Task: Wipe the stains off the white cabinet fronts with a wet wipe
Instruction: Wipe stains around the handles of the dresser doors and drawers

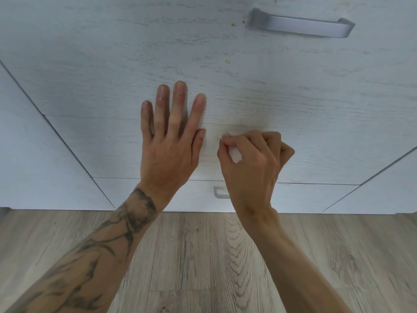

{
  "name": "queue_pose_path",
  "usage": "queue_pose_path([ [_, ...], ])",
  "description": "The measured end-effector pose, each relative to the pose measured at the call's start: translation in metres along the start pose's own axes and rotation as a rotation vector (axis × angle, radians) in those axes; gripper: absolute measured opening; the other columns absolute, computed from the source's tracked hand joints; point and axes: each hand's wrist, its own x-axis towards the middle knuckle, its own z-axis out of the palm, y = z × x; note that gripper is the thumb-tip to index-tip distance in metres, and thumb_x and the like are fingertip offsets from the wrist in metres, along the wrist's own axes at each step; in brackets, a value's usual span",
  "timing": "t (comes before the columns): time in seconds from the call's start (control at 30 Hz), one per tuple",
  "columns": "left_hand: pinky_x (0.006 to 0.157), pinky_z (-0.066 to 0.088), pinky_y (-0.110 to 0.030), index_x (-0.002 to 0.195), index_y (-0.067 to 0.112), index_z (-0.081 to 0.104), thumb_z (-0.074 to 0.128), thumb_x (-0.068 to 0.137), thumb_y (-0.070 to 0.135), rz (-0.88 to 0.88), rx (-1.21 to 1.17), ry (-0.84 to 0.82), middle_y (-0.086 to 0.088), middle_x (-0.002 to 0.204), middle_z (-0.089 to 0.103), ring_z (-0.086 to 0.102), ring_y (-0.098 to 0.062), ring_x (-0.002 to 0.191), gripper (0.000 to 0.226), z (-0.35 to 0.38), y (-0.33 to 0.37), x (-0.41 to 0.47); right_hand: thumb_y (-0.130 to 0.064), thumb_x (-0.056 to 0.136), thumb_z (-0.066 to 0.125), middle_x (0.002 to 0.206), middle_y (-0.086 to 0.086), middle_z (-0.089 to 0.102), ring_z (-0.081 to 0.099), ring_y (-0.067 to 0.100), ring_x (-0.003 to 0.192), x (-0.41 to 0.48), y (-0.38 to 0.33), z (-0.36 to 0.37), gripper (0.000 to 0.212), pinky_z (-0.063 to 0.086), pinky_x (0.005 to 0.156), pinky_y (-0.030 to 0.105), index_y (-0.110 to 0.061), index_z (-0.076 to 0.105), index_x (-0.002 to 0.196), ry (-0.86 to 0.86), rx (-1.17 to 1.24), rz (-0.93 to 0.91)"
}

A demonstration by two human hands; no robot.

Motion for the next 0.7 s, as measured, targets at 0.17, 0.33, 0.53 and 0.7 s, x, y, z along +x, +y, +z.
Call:
queue_pose_path([
  [0.17,0.133,0.003,-0.056,0.17,0.019,-0.005,0.044,0.115,0.042,-0.005,-0.008,-0.001,-0.018,0.17,0.006,0.005,-0.041,0.158,0.077,-0.001,-0.002,0.001,-0.023,0.088,0.084,0.072,-0.011,0.062,0.055,0.02,0.088,0.0,0.001,0.0,0.016,0.031,0.092,0.036,-0.025,0.075,0.076,-0.006,-0.007,0.006],
  [0.33,0.133,0.004,-0.055,0.17,0.019,-0.004,0.044,0.115,0.042,-0.004,0.0,0.001,-0.018,0.17,0.007,0.006,-0.04,0.158,0.077,0.0,0.0,0.001,-0.021,0.086,0.084,0.072,-0.01,0.062,0.056,0.021,0.088,0.004,-0.003,0.002,0.016,0.03,0.091,0.036,-0.024,0.074,0.074,-0.027,-0.002,0.034],
  [0.53,0.133,0.003,-0.055,0.17,0.02,-0.006,0.043,0.116,0.042,-0.007,-0.016,-0.003,-0.018,0.17,0.005,0.004,-0.04,0.158,0.076,-0.001,-0.001,0.001,-0.022,0.086,0.084,0.072,-0.011,0.064,0.056,0.021,0.088,0.002,0.002,-0.007,0.014,0.027,0.092,0.033,-0.023,0.076,0.075,-0.039,0.006,0.003],
  [0.7,0.133,0.004,-0.056,0.17,0.019,-0.004,0.044,0.116,0.042,0.0,-0.004,0.002,-0.017,0.171,0.003,0.005,-0.041,0.158,0.076,0.0,-0.002,0.001,-0.02,0.085,0.085,0.077,-0.01,0.066,0.057,0.021,0.091,0.008,-0.001,-0.002,0.016,0.028,0.091,0.034,-0.023,0.075,0.074,-0.073,0.014,0.027],
])
